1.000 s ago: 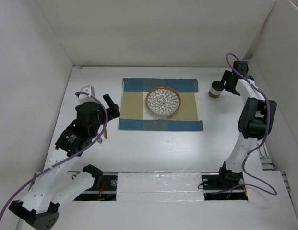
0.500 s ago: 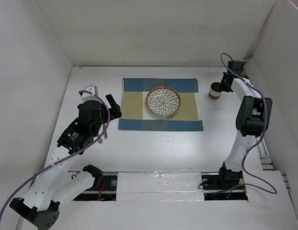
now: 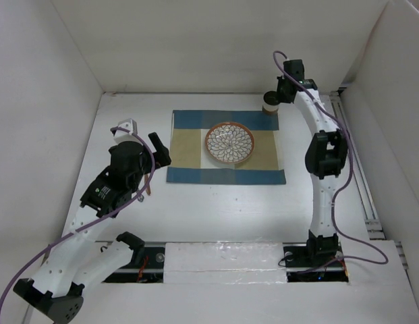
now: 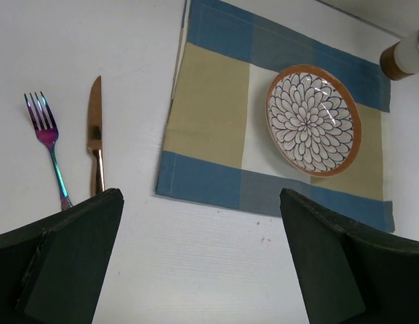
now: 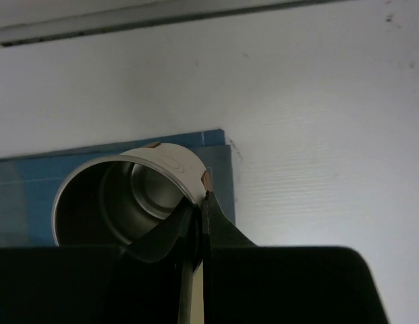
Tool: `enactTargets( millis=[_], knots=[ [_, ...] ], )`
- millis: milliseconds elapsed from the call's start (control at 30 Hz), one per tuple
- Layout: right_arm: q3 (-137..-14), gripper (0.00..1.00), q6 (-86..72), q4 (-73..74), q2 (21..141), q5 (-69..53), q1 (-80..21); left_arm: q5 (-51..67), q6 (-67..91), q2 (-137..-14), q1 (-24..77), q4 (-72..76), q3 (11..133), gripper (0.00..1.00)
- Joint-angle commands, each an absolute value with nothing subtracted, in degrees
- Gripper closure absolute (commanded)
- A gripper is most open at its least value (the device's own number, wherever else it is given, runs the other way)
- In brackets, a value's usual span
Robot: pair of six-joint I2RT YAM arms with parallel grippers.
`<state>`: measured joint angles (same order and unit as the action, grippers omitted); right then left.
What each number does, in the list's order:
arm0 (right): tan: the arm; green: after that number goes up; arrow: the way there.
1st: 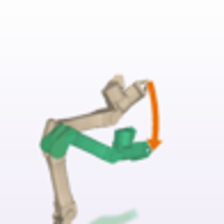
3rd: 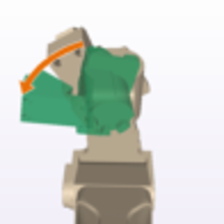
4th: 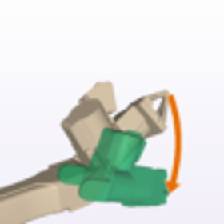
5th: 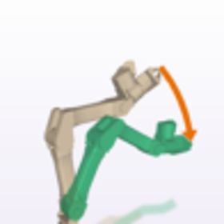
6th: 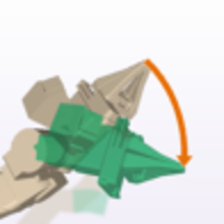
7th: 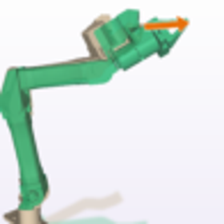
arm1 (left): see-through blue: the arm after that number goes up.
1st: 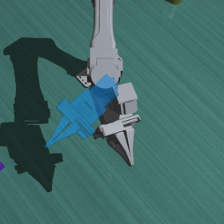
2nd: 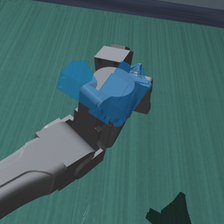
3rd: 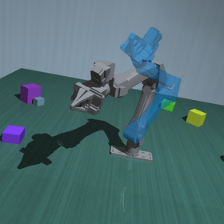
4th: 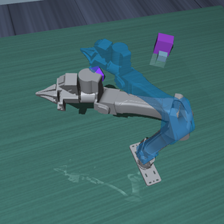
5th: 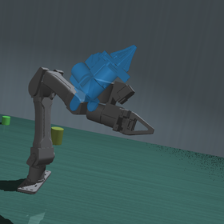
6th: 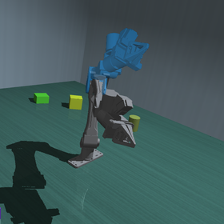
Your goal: Set the dinner table for one person
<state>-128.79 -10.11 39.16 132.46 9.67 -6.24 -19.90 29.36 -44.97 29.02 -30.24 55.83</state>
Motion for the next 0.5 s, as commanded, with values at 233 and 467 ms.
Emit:
enactTargets(
  millis=[233,467],
  knots=[
    [-134.0,1.00,-9.1,42.4,137.0,9.2,-7.1,-21.3,29.0,-45.4,28.9,-28.8,55.5,0.00],
    [-131.4,1.00,-9.1,41.1,138.2,3.3,-6.0,-21.3,29.5,-45.4,28.9,-29.4,55.5,0.00]
  ],
)
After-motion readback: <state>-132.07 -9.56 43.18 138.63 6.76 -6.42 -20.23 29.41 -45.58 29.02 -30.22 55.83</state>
